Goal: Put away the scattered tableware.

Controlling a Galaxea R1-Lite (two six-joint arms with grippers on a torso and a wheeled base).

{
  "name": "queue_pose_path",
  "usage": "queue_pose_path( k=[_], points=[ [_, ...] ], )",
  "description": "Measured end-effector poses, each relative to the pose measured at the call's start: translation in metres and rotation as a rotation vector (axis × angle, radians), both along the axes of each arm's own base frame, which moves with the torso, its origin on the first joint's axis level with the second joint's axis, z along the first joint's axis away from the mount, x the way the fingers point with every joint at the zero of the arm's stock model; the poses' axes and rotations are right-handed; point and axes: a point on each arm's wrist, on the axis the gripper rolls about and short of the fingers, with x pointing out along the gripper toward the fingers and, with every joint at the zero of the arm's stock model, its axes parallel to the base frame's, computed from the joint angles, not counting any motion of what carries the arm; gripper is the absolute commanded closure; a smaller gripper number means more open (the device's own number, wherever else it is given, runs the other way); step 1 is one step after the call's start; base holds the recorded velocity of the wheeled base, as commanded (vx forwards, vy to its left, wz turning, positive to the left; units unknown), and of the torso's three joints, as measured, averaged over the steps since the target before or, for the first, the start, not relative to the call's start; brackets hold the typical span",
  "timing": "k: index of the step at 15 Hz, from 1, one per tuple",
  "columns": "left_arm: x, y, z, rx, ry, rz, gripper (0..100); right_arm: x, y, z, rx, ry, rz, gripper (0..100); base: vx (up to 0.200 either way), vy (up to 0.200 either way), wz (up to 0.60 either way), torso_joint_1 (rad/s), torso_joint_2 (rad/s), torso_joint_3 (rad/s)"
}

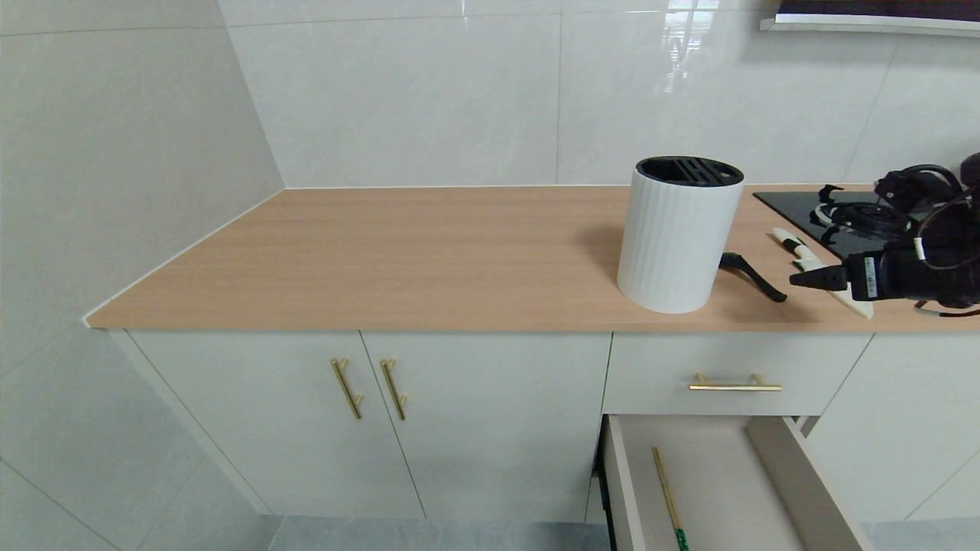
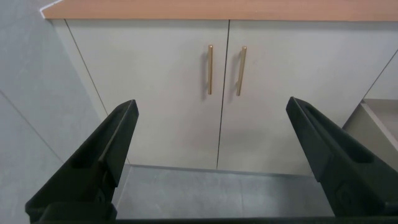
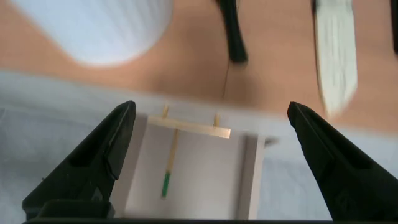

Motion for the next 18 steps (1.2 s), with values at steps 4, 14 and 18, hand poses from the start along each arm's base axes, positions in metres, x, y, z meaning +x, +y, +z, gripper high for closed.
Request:
queue_pose_path(
  k=[4, 14, 18],
  points=[
    [0.000, 0.000, 0.000, 0.000, 0.000, 0.000, 0, 0.060, -0.009, -0.033, -0.033, -0.080, 0.017, 0, 0.000, 0.000, 0.00, 0.000, 0.00, 0.000],
    [0.000, 0.000, 0.000, 0.000, 0.000, 0.000, 0, 0.108, -0.019, -0.089, -0.008, -0.094, 0.041, 0, 0.000, 0.000, 0.00, 0.000, 0.00, 0.000],
    [0.000, 0.000, 0.000, 0.000, 0.000, 0.000, 0, 0.112, -0.020, -0.093, 0.003, -0.090, 0.035, 100, 0.000, 0.000, 0.00, 0.000, 0.00, 0.000]
  ],
)
